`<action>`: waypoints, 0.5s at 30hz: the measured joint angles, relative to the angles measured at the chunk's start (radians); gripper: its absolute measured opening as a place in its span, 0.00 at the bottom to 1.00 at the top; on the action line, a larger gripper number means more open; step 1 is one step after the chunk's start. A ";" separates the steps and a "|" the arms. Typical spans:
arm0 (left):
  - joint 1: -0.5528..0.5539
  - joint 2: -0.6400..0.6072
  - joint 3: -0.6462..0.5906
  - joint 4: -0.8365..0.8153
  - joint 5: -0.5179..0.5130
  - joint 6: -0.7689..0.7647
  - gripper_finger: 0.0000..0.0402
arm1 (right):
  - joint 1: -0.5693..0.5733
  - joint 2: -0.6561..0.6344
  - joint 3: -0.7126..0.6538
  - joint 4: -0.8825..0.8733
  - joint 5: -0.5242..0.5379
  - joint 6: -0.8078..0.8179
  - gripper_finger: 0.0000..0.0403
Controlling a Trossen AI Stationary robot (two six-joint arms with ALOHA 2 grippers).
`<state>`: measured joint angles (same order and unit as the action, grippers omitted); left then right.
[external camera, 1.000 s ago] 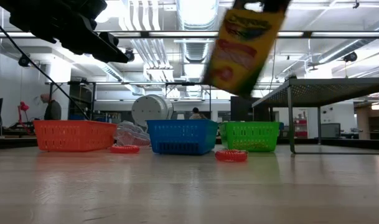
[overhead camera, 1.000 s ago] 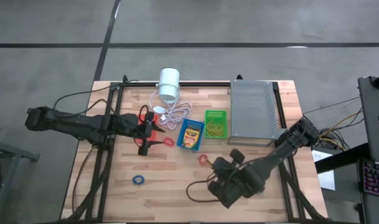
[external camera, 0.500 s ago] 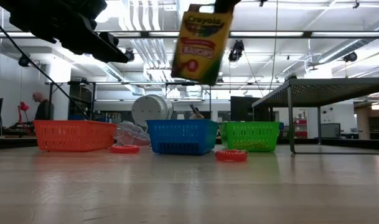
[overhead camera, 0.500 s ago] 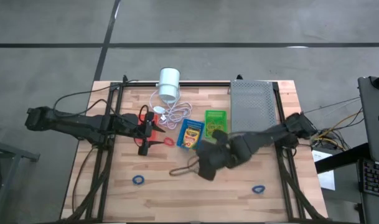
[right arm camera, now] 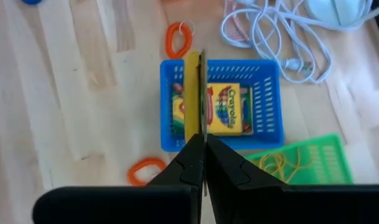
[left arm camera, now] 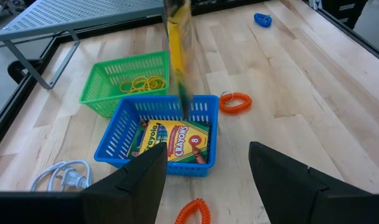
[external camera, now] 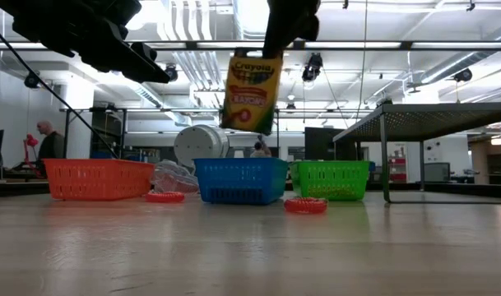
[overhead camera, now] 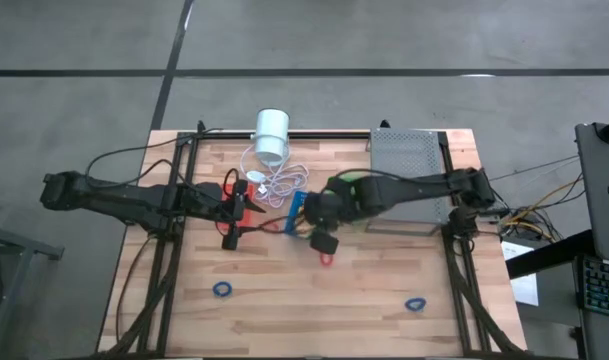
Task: Pick & Place Office Desk Supplies
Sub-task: Put the pack of crayon into the blue bin
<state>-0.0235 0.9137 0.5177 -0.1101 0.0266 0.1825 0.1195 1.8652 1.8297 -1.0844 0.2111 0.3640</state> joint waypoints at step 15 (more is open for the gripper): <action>0.000 0.000 0.000 0.000 0.000 0.000 0.57 | -0.129 0.000 -0.028 0.076 -0.115 -0.127 0.02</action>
<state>-0.0238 0.9137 0.5176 -0.1101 0.0267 0.1825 -0.0094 1.8656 1.8015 -1.0082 0.0960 0.2369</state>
